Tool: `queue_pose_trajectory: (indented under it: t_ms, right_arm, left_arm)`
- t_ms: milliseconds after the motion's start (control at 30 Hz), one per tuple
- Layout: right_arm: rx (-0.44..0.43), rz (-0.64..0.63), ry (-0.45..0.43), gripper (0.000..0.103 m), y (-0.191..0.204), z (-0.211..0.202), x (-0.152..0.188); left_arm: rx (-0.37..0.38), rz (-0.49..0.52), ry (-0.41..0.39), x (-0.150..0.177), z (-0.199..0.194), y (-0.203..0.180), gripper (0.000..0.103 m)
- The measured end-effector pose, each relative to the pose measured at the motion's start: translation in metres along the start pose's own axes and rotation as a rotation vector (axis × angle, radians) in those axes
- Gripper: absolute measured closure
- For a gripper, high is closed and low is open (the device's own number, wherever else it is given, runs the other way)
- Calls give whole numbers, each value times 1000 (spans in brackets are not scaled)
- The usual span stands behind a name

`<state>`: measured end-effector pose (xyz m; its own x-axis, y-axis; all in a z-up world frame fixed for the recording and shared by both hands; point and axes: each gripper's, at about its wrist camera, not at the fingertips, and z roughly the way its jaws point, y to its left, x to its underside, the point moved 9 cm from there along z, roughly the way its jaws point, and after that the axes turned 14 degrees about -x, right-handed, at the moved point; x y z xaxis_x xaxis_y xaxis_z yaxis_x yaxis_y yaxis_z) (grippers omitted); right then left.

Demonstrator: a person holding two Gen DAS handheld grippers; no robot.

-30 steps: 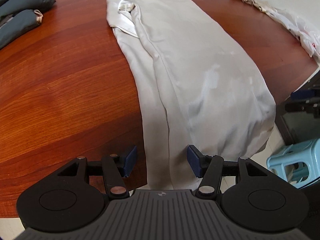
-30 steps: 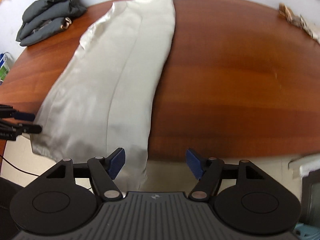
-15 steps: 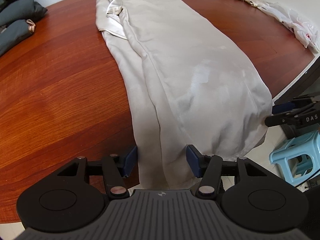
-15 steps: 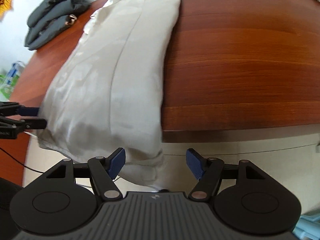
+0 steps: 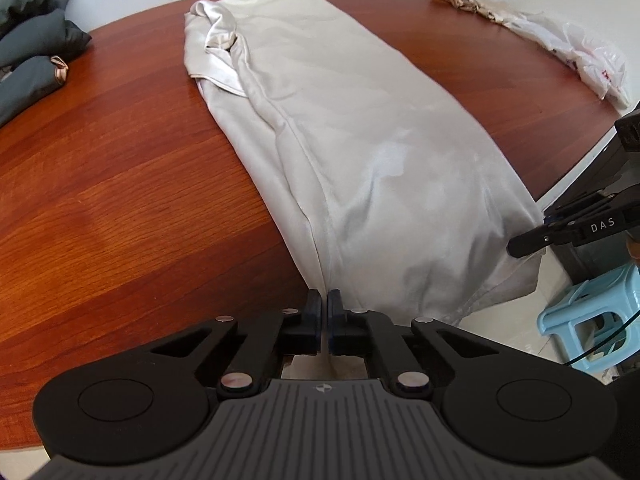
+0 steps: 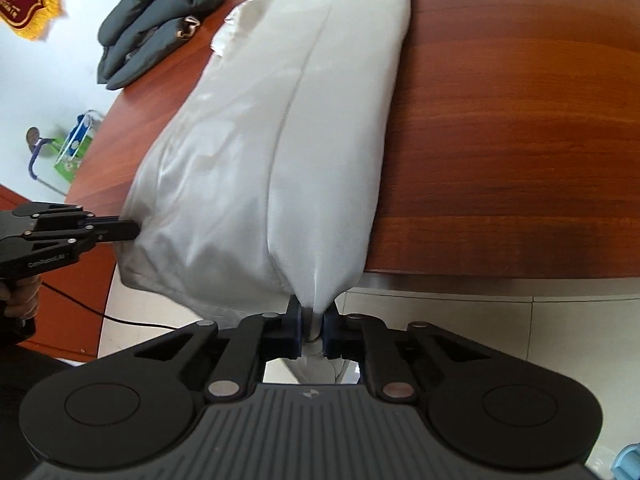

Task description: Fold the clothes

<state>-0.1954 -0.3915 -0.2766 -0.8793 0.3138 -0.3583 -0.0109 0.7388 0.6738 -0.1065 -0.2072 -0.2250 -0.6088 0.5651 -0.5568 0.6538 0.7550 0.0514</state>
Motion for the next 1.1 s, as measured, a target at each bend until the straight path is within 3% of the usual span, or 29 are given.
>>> queue_pose_trajectory:
  t_ms: [300, 600, 800, 900, 1100]
  right_arm:
    - [-22, -38, -139, 95, 42, -60, -38]
    - [14, -121, -227, 95, 65, -88, -126]
    - [29, -137, -242, 95, 53, -83, -189]
    - [35, -133, -230, 95, 34, -75, -222]
    - [37, -114, -161, 95, -2, -46, -259]
  left_arm:
    - [84, -132, -182, -33, -47, 22, 100]
    - [51, -221, -326, -101, -59, 37, 101]
    - [-42, -264, -351, -142, -42, 52, 101]
    - [-104, -287, -332, -159, -24, 64, 101]
    - [-177, -297, -277, -180, 15, 75, 101]
